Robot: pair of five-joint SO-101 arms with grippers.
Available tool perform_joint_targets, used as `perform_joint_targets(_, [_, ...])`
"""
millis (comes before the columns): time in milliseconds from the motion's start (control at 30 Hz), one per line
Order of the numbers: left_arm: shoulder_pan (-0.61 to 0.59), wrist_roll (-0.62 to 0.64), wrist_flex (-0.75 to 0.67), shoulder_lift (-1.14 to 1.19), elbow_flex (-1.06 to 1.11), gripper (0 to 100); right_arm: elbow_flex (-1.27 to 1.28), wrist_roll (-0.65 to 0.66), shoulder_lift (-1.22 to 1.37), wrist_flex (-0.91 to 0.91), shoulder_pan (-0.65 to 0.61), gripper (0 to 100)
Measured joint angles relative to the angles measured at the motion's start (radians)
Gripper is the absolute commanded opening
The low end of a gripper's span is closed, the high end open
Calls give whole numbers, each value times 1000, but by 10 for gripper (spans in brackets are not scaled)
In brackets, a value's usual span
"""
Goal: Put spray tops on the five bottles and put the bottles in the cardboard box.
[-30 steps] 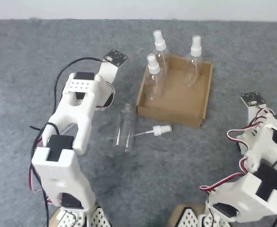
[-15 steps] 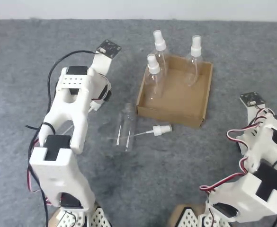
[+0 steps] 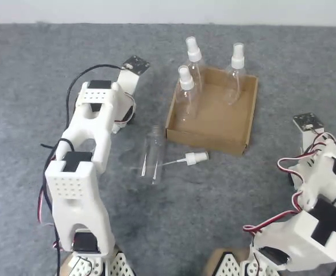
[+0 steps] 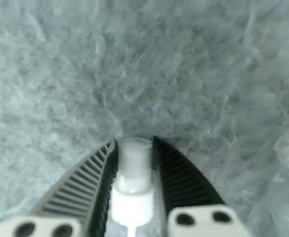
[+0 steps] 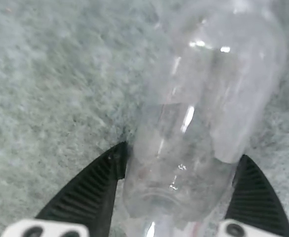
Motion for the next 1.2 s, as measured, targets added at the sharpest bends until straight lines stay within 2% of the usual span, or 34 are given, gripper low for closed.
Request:
perform_joint_targets(267, [-5,64,133,-68,-5,10,0,0,0,0,2,299])
perform_joint_targets(467, [14,201,247,-256,3,10,5,9,-2,0,2,299])
perform_joint_targets(567, [41,305,265,-344,81,10,14,44,-3,0,2,299])
perform_joint_targets(633, [48,374,230,-387,170,10,23,61,-6,0,2,299])
perform_joint_targets(733, [40,428,104,-436,347,12,26,71,-9,0,6,299])
perform_joint_targets(833, [46,446,-34,-451,519,21,28,71,-9,-15,11,299])
perform_joint_targets(900, [49,454,-100,-453,594,70,37,71,-15,-20,11,299])
perform_joint_targets(1000, [49,457,-126,-453,623,145,37,71,-15,-20,11,299])
perform_joint_targets(1200, [49,440,-120,-456,631,128,37,71,-15,-20,11,299])
